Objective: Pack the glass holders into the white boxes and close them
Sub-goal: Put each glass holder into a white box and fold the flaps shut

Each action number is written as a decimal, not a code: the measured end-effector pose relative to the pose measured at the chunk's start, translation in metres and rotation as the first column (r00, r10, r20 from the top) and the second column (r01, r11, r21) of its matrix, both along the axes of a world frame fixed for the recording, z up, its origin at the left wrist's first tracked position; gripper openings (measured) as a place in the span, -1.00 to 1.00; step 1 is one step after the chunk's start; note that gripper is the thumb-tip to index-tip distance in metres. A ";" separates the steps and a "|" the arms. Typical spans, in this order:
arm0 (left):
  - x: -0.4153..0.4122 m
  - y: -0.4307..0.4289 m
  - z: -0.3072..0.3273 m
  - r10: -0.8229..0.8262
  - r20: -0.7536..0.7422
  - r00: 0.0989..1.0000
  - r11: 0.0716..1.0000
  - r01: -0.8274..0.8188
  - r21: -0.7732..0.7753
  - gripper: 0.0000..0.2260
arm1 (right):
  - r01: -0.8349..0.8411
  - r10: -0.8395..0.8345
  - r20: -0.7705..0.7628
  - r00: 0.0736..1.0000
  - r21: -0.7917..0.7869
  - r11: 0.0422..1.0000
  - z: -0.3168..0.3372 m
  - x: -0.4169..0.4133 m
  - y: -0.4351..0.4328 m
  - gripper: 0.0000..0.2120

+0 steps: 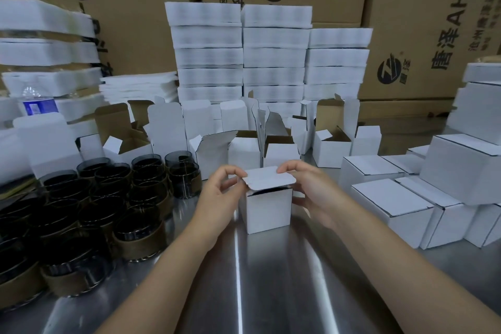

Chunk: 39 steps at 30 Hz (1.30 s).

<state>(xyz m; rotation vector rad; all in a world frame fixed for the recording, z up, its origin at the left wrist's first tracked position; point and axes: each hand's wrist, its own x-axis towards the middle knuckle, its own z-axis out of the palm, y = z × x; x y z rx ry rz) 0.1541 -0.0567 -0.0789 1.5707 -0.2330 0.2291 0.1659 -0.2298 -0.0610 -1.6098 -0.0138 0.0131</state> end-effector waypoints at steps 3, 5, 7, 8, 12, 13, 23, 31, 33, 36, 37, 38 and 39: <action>-0.001 -0.002 0.000 0.015 -0.017 1.000 1.000 -0.015 -0.004 -0.82 | 0.039 -0.039 -0.018 0.999 -0.006 0.999 0.001 0.002 0.000 -0.66; 0.000 -0.002 0.000 0.030 -0.027 0.999 0.999 -0.030 0.018 -0.76 | 0.068 -0.072 -0.055 0.996 -0.072 0.995 0.007 0.006 0.003 -0.77; -0.001 -0.001 0.001 0.026 -0.017 1.000 0.999 -0.025 0.029 -0.74 | 0.037 -0.054 -0.092 0.994 -0.175 0.984 0.011 0.004 0.002 -0.88; -0.001 0.000 0.000 0.022 0.002 1.000 0.999 -0.023 0.032 -0.74 | 0.018 -0.027 -0.041 0.999 -0.224 0.974 0.009 0.004 0.000 -0.89; -0.002 0.001 -0.006 0.012 0.117 0.993 0.990 -0.029 0.138 -0.97 | -0.081 0.187 0.250 0.950 -0.380 0.922 0.004 -0.009 -0.006 -0.82; -0.002 0.002 -0.008 0.001 0.140 0.990 0.981 -0.029 0.192 -0.90 | -0.101 0.228 0.263 0.938 -0.423 0.900 0.003 -0.009 -0.010 -0.81; -0.008 0.002 -0.010 -0.091 0.210 0.973 0.927 0.007 0.374 -0.63 | -0.187 0.367 0.209 0.906 -0.582 0.792 0.006 -0.008 -0.015 -0.72; -0.005 0.004 -0.011 -0.070 0.260 0.963 0.907 -0.046 0.418 -0.65 | -0.144 0.365 0.241 0.899 -0.626 0.767 0.007 -0.010 -0.013 -0.68; -0.005 0.004 -0.010 -0.066 0.260 0.963 0.910 -0.049 0.413 -0.66 | -0.142 0.365 0.241 0.899 -0.629 0.764 0.006 -0.009 -0.014 -0.68; -0.004 0.004 -0.011 -0.058 0.257 0.965 0.913 -0.053 0.404 -0.66 | -0.147 0.369 0.235 0.899 -0.633 0.760 0.006 -0.007 -0.014 -0.68; -0.004 0.004 -0.011 -0.056 0.260 0.964 0.914 -0.056 0.403 -0.66 | -0.145 0.368 0.234 0.900 -0.635 0.758 0.006 -0.007 -0.014 -0.68; -0.004 0.004 -0.011 -0.053 0.264 0.963 0.915 -0.060 0.400 -0.66 | -0.143 0.367 0.235 0.900 -0.636 0.758 0.005 -0.007 -0.015 -0.67; -0.004 0.004 -0.011 -0.047 0.268 0.962 0.919 -0.063 0.389 -0.67 | -0.140 0.365 0.238 0.900 -0.634 0.760 0.005 -0.007 -0.015 -0.67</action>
